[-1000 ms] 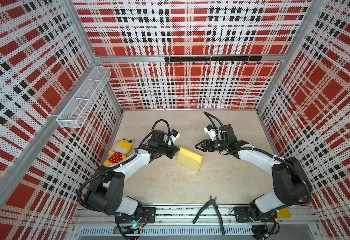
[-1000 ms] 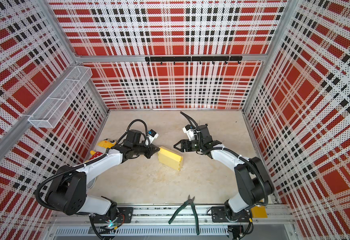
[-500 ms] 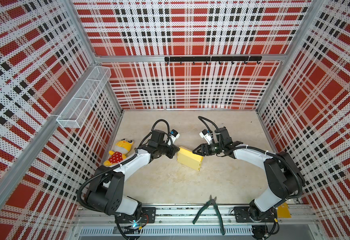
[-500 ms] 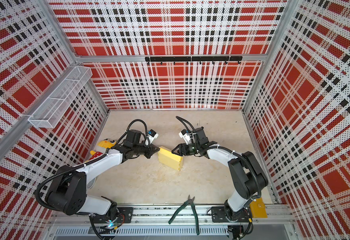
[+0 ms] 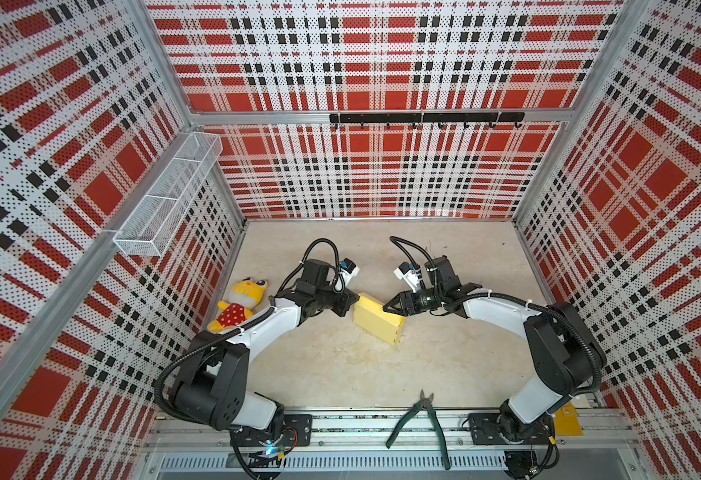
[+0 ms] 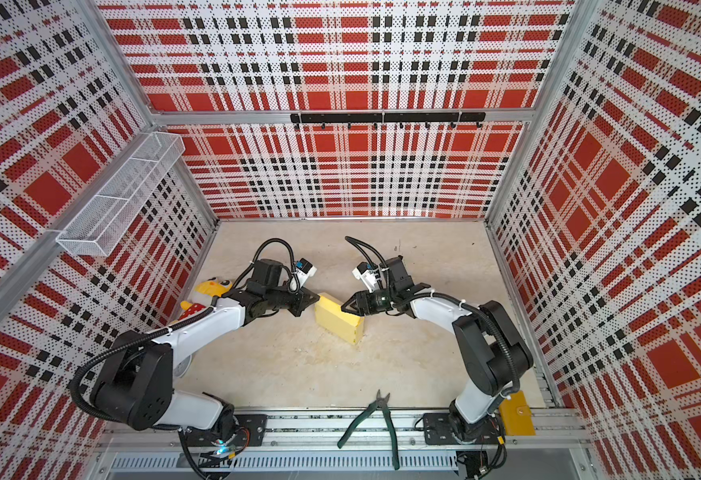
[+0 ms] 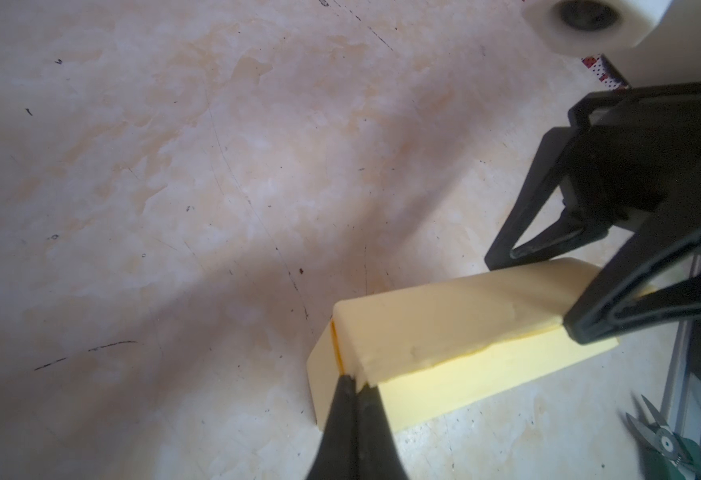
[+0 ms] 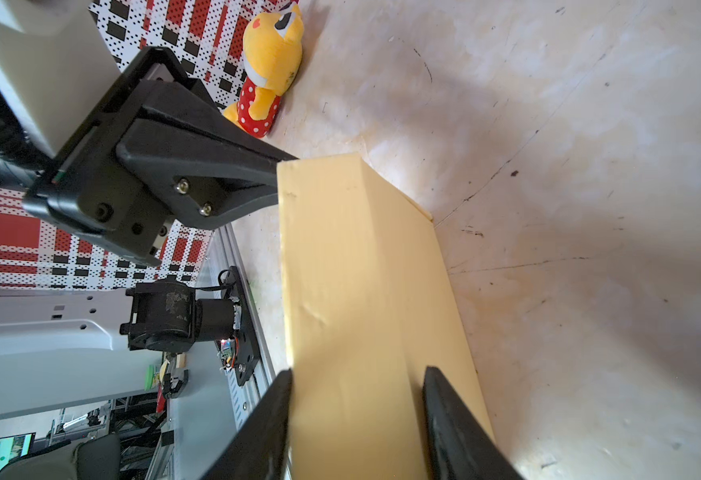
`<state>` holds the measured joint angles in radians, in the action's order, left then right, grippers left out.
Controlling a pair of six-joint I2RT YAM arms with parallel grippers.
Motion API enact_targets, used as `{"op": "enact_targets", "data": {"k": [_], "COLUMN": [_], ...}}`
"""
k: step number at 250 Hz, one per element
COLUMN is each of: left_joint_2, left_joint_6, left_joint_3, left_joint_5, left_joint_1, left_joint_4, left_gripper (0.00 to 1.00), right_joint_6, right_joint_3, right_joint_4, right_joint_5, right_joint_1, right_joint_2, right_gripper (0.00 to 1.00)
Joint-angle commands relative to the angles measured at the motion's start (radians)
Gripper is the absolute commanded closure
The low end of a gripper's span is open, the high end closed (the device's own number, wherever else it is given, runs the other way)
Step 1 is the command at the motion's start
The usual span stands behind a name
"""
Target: Fold the paper box
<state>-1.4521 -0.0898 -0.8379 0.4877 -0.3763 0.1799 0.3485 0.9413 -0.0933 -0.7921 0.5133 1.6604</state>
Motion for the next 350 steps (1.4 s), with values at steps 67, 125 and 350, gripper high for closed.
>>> {"op": "enact_targets", "data": {"k": [67, 125, 350], "left_joint_2": [0.012, 0.025, 0.036], "left_joint_6": [0.019, 0.023, 0.025], "left_joint_3": [0.040, 0.049, 0.058], "left_joint_5": [-0.017, -0.016, -0.015], "left_joint_1": [0.014, 0.019, 0.024], "left_joint_4": [0.061, 0.054, 0.041], "left_gripper": [1.00, 1.00, 1.00], "right_joint_6": [-0.062, -0.065, -0.198], "right_joint_3": [0.013, 0.035, 0.225], "right_joint_4": [-0.057, -0.091, -0.382], "right_joint_5": [0.108, 0.164, 0.602], "right_joint_1": [0.053, 0.095, 0.309], "right_joint_2": [0.017, -0.001, 0.010], "right_gripper": [0.55, 0.56, 0.49]}}
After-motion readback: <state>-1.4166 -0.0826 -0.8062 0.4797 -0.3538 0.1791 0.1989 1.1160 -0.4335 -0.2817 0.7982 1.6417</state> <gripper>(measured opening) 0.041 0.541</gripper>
